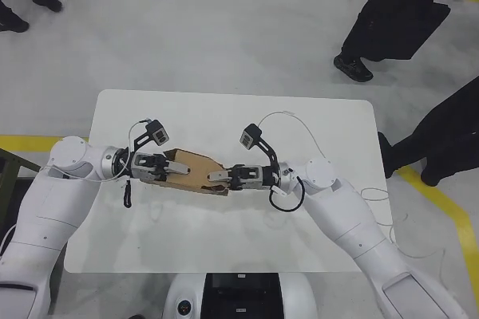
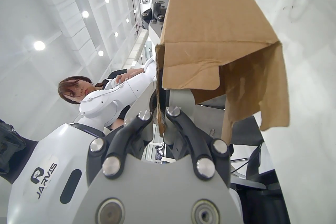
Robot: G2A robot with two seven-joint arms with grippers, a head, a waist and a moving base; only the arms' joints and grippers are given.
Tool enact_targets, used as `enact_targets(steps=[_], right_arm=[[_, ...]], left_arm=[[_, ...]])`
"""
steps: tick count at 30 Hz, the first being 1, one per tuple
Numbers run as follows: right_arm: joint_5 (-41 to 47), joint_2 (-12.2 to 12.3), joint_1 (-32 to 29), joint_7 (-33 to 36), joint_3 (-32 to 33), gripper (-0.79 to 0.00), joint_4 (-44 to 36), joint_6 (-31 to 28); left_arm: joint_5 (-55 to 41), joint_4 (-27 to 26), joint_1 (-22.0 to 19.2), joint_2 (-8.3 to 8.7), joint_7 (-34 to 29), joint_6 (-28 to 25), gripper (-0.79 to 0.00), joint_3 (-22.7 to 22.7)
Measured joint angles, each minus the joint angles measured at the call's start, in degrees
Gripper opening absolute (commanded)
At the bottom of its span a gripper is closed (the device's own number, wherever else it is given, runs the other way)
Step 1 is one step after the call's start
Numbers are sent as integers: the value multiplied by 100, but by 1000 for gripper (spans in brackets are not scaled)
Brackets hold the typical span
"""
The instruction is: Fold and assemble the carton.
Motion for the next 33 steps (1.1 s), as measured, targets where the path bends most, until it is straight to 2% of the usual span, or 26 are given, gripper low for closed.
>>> enact_targets(steps=[2,3,4,5,6,17,33], right_arm=[[-5,-3,-1,-2,2,-785,0,2],[-5,-5,-3,-7,5,-711,0,8],[-7,-6,-5,-16,8,-493,0,11],[-6,-7,-10,-32,13,-215,-4,10],[2,-9,-22,-65,22,0,-15,2],[194,-6,-173,-211,165,0,-218,-42],[-21,6,-425,-725,344,0,-964,-515]], left_arm=[[-3,-25,16,6,0,0,-785,-15],[8,-31,23,10,0,-8,-785,-26],[29,-30,26,13,1,-19,-785,-37],[58,-23,28,15,9,-34,-785,-48],[93,-14,32,17,31,-56,-785,-59],[309,96,44,15,182,-123,-785,-100],[882,-33,164,11,501,-423,-785,-63]])
